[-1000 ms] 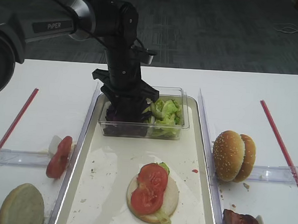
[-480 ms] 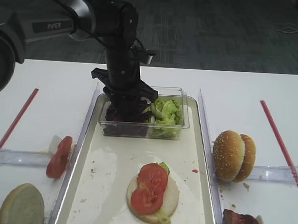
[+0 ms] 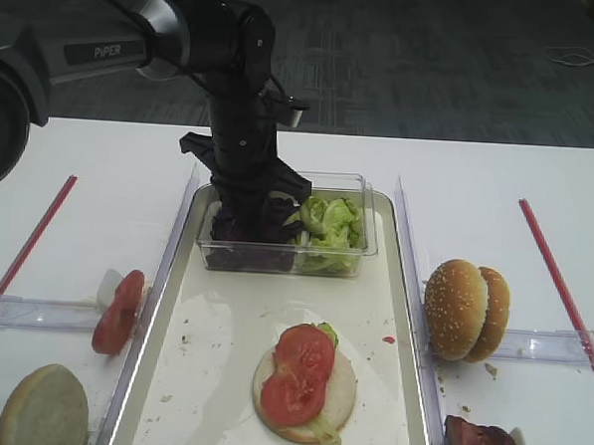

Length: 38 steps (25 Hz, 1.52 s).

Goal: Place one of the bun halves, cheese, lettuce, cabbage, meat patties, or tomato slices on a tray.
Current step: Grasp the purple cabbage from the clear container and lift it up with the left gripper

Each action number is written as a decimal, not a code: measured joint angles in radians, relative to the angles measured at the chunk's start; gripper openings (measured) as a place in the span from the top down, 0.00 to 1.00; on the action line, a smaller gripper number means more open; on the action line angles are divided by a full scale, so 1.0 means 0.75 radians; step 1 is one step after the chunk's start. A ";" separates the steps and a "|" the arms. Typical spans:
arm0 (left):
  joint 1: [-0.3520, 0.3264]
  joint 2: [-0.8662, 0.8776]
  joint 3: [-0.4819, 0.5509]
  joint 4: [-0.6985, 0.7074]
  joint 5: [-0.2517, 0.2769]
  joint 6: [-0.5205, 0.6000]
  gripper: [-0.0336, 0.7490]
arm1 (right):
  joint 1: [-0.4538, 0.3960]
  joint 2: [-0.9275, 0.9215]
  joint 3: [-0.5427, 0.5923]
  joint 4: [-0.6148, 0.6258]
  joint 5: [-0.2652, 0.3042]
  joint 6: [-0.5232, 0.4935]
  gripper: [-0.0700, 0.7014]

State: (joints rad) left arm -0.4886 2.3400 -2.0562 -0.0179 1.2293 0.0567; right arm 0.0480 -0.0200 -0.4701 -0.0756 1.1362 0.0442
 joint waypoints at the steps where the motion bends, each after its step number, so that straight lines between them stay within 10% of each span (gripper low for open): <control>1: 0.000 0.000 -0.002 0.000 0.000 0.003 0.89 | 0.000 0.000 0.000 0.000 0.000 0.000 0.01; 38: 0.000 -0.172 0.015 -0.037 0.005 -0.063 0.96 | 0.000 0.000 0.000 0.000 0.000 0.000 0.01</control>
State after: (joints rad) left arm -0.4886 2.2106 -2.0449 -0.0459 1.2330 0.0094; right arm 0.0480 -0.0200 -0.4701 -0.0756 1.1362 0.0442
